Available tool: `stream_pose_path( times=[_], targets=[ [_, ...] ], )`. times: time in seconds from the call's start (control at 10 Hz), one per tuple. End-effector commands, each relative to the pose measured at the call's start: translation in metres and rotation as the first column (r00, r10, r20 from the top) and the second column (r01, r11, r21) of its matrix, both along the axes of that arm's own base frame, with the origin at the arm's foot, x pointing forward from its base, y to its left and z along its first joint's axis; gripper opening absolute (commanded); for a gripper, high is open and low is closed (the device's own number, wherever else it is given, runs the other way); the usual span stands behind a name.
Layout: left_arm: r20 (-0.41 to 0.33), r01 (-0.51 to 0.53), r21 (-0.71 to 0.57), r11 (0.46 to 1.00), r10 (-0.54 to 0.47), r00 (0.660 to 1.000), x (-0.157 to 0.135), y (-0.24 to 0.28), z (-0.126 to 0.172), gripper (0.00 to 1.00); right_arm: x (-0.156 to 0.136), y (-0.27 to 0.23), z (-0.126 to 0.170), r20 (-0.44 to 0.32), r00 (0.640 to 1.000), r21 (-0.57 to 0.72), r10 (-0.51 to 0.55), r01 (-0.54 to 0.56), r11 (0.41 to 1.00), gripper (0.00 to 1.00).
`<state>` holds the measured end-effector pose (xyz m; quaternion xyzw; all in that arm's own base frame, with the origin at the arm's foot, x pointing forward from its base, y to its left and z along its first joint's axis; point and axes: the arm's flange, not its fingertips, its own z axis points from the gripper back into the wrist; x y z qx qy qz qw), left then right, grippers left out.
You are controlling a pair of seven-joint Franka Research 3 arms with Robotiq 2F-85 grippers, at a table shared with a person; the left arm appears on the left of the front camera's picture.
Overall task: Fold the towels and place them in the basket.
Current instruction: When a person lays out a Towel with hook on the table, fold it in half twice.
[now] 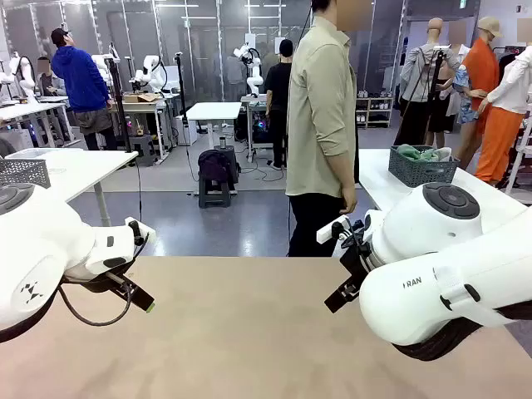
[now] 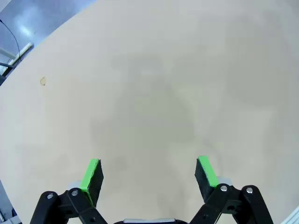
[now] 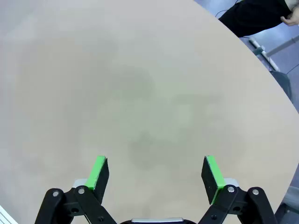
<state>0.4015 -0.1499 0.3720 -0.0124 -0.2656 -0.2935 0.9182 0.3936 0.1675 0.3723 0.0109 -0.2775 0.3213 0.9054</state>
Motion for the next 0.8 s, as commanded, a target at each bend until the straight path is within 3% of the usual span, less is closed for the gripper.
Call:
stream_pose_path(
  times=[0.0, 0.7],
  targets=[
    [0.0, 0.0, 0.0, 1.0, 0.0, 1.0, -0.0001, -0.0002, 0.0, 1.0, 0.0, 0.0, 0.0, 0.0, 1.0, 0.0, 0.0, 0.0, 1.0, 1.0],
    [0.0, 0.0, 0.0, 1.0, 0.0, 1.0, -0.0001, -0.0002, 0.0, 1.0, 0.0, 0.0, 0.0, 0.0, 1.0, 0.0, 0.0, 0.0, 1.0, 1.0]
  ],
)
